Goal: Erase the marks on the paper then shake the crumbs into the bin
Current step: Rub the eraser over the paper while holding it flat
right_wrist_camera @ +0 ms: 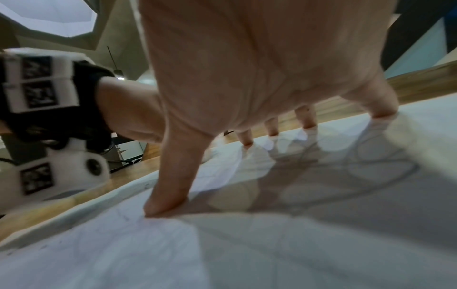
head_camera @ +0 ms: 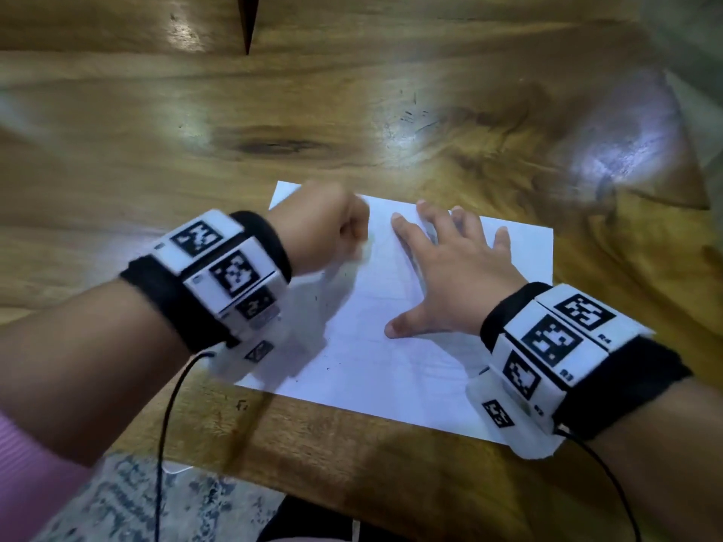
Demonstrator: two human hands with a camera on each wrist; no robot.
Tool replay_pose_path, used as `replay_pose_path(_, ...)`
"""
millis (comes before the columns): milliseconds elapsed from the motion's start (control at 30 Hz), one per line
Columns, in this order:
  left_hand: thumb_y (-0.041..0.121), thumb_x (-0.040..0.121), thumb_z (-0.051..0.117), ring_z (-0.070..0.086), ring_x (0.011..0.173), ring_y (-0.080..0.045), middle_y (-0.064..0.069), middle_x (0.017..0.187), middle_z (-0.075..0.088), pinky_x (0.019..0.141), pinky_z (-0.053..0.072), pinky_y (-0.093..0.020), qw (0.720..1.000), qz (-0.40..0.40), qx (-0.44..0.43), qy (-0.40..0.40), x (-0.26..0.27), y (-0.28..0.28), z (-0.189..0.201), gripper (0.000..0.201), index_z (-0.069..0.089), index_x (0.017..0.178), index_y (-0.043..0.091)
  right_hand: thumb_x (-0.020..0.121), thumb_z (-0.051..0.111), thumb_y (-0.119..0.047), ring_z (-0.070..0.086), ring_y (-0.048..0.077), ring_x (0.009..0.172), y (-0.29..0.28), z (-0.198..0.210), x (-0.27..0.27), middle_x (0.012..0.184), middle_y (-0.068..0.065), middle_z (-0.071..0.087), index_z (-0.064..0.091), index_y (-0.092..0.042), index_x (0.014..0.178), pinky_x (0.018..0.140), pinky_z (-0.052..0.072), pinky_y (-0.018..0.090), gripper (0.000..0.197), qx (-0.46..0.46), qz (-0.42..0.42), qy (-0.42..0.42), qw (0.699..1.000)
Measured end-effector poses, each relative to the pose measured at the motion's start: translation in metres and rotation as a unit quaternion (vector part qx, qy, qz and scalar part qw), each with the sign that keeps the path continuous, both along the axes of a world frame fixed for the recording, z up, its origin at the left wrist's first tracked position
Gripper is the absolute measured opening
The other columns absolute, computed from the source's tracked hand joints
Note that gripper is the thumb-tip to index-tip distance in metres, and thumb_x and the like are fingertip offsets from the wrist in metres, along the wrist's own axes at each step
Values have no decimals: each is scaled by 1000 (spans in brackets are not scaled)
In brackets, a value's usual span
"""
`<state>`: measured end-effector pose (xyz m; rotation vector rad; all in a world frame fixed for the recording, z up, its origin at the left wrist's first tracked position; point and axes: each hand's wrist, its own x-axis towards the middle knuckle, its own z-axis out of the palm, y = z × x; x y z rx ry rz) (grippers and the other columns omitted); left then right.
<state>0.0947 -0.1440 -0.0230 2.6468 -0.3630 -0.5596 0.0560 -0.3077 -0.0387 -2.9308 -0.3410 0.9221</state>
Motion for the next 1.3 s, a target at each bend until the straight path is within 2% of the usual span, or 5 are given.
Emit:
replay_pose_path(267,7,75,64,47,65,-18,1,64,56,55,29,-22,999,-30,13,-6,-9,4,-1,20,55,60,18,56,70,-74,-16,23,143,-1,-1,-2,154,-13,-19,-14,-41,146,112,2,63,128,10,-14,9,1000)
replay_pose_path(533,9,77,64,50,77,-21,-2,77,55,67,33,-23,997,24,23,-72,25,-10,3,9,67,85,10,56,69,-75,-18,22,143,-3,-2,-3,154,-15,-22,-17,-41,145,112,-2,61,128,19,-19,8,1000)
replay_pose_path(700,12,71,72,45,54,-8,5,57,54,51,33,-18,999,-23,38,27,-3,8,2,5,67,74,14,56,70,-74,-19,20,143,-4,-3,-4,155,-15,-21,-14,-43,146,112,-3,61,127,31,-21,4,999)
replay_pose_path(1033,7,74,67,55,78,-19,-3,77,60,70,43,-25,998,22,20,-49,24,-18,11,14,68,87,11,56,71,-72,-29,19,140,-4,-4,-7,152,-16,-29,-20,-42,144,110,-12,61,130,47,-32,20,998)
replay_pose_path(1300,7,73,66,45,56,-6,16,56,49,50,33,-3,999,-43,4,7,-20,-3,4,8,70,75,14,56,71,-73,-30,18,140,-5,-6,-7,151,-17,-31,-21,-37,146,110,-12,61,133,49,-34,17,998)
